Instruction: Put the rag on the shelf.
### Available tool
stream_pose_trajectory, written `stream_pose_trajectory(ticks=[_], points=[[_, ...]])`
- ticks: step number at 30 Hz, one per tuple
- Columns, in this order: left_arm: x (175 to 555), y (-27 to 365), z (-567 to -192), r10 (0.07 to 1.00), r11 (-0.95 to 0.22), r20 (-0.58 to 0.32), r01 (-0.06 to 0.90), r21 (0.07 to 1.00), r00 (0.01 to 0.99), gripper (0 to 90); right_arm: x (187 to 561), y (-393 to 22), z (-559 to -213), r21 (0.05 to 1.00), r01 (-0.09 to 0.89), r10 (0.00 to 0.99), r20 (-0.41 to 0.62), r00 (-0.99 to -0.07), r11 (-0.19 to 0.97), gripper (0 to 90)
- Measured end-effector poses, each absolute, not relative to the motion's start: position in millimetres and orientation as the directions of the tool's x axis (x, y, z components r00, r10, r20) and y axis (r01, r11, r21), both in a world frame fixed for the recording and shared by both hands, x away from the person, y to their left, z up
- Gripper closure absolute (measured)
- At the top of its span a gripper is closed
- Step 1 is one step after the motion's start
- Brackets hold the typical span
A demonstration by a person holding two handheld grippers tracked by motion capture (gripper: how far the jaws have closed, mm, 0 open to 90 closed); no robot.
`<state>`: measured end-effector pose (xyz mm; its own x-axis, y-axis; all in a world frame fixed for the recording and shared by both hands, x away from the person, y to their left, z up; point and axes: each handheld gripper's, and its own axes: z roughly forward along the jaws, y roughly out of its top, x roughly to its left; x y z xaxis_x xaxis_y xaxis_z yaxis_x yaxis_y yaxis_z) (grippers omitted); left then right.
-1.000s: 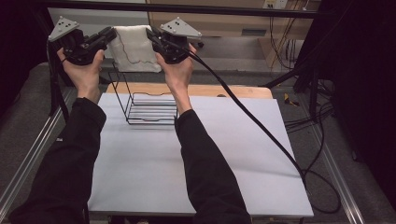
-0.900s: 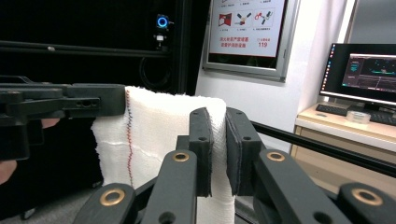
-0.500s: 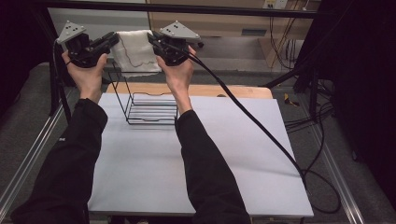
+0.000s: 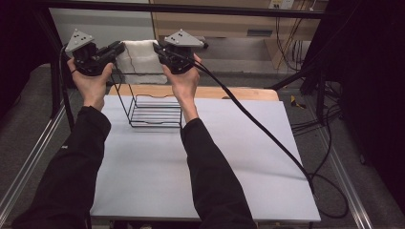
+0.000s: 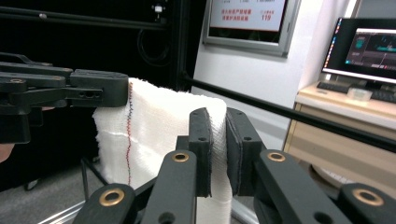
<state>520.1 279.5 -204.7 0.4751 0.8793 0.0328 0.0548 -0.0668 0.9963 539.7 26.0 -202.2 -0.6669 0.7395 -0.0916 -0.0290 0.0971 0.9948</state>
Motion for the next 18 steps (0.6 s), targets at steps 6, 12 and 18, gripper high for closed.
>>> stream_pose_trajectory(ticks=[6, 12, 18], points=[[518, 279, -217, 0.871, -0.067, 0.025, 0.069, 0.995, 0.490, 82.6, 537, 23, -212, 0.994, -0.018, 0.733, -0.089, -0.674, 0.104, 81.8], [514, 280, -224, 0.864, -0.066, 0.019, 0.077, 0.995, 0.504, 82.6, 534, 21, -221, 0.994, -0.005, 0.729, -0.083, -0.680, 0.109, 81.6], [506, 282, -221, 0.858, -0.075, 0.036, 0.057, 0.996, 0.512, 82.5, 527, 19, -220, 0.994, -0.020, 0.719, -0.089, -0.689, 0.104, 81.4]])
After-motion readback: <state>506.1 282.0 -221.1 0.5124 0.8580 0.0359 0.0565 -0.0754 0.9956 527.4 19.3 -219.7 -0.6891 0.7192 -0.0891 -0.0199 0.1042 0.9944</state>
